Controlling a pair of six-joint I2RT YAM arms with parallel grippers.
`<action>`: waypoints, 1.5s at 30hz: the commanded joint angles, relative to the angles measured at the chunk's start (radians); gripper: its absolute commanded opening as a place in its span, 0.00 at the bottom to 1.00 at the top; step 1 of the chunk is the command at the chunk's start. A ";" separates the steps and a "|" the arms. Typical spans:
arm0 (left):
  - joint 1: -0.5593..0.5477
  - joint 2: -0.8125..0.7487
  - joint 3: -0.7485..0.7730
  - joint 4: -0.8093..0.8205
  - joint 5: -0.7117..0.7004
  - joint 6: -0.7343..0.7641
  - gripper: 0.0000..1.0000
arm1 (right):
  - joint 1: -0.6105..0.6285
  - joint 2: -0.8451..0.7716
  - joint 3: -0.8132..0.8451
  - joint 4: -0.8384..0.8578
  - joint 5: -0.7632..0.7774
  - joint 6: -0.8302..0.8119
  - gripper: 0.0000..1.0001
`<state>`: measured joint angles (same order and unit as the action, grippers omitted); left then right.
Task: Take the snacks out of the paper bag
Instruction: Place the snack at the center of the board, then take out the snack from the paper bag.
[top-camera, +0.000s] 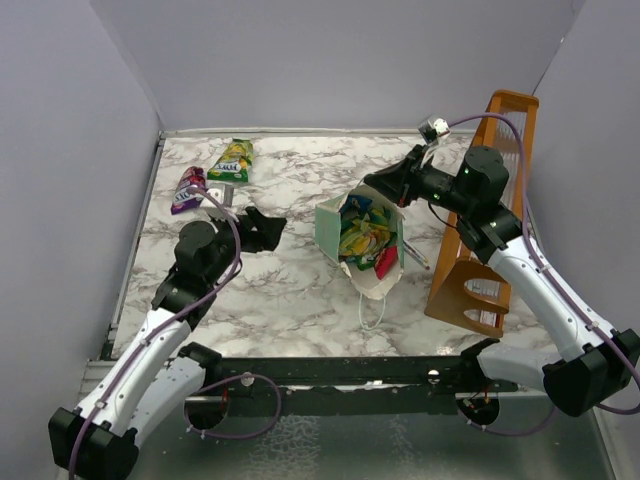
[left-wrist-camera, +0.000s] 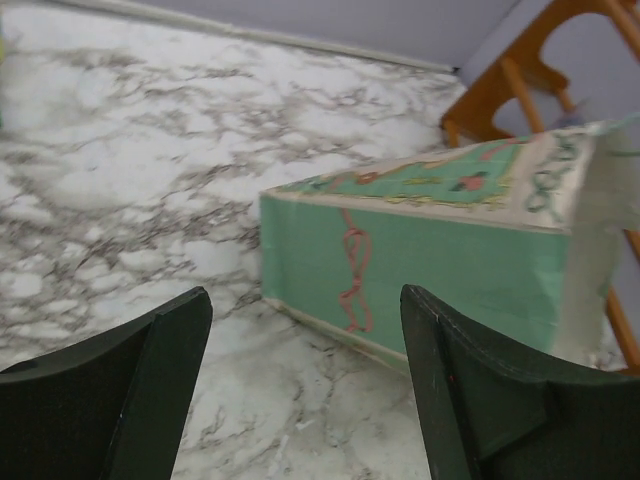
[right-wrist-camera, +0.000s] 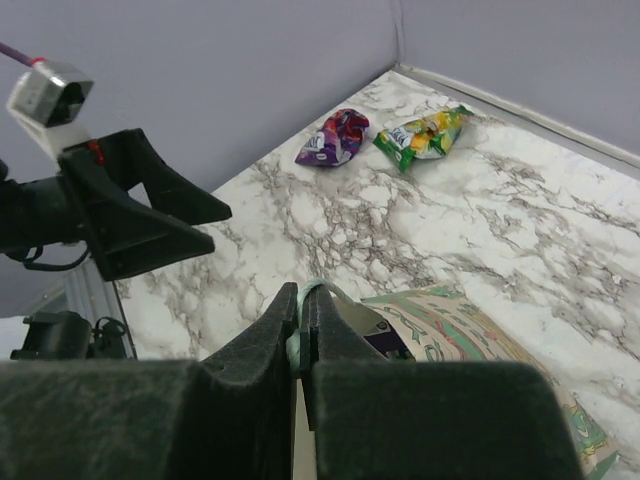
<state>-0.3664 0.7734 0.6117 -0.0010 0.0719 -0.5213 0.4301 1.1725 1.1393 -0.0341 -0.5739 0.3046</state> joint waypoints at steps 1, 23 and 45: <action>-0.109 -0.023 0.075 0.105 0.107 0.084 0.79 | -0.001 -0.008 0.009 0.069 -0.029 0.013 0.01; -0.934 0.415 0.366 0.038 -0.520 0.651 0.68 | -0.001 -0.025 0.019 0.079 -0.108 0.021 0.01; -0.849 0.721 0.300 0.298 -0.671 0.799 0.52 | -0.001 -0.069 0.019 0.113 -0.127 0.076 0.01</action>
<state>-1.2480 1.4723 0.9245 0.2119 -0.5777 0.2695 0.4301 1.1667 1.1393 -0.0223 -0.6758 0.3515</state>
